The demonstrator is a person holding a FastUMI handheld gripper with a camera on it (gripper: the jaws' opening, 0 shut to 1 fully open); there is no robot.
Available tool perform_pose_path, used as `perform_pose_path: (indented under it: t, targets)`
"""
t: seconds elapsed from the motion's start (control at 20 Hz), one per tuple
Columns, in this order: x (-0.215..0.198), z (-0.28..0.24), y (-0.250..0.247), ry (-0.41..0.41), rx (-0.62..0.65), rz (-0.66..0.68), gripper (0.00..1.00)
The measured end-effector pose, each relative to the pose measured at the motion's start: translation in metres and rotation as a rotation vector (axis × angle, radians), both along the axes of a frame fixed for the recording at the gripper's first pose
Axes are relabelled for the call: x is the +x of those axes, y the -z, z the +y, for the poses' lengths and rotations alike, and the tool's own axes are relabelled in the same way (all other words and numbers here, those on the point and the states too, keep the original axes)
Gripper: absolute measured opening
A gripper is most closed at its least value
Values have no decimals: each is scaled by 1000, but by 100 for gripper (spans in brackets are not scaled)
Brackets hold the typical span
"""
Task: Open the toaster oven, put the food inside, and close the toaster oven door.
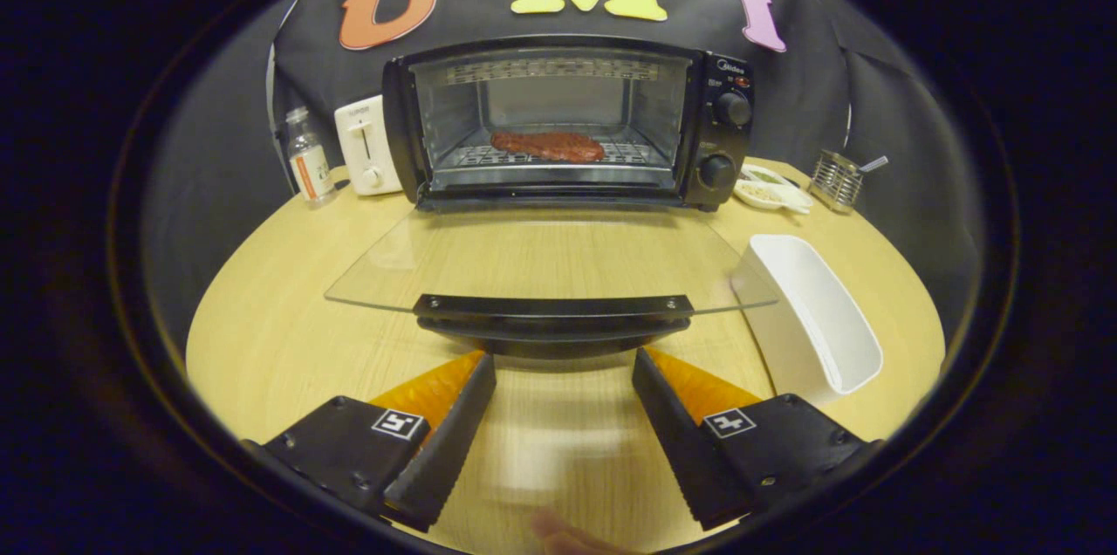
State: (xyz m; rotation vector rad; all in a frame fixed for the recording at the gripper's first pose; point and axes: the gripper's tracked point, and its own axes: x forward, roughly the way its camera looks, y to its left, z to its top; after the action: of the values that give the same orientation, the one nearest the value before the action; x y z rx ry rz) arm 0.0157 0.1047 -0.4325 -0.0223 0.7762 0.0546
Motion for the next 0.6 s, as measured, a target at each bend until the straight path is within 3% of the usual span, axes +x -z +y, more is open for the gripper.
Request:
perform_pose_path:
  t: [0.6]
  targets:
    - [10,-2,-21,20,1,-35,100]
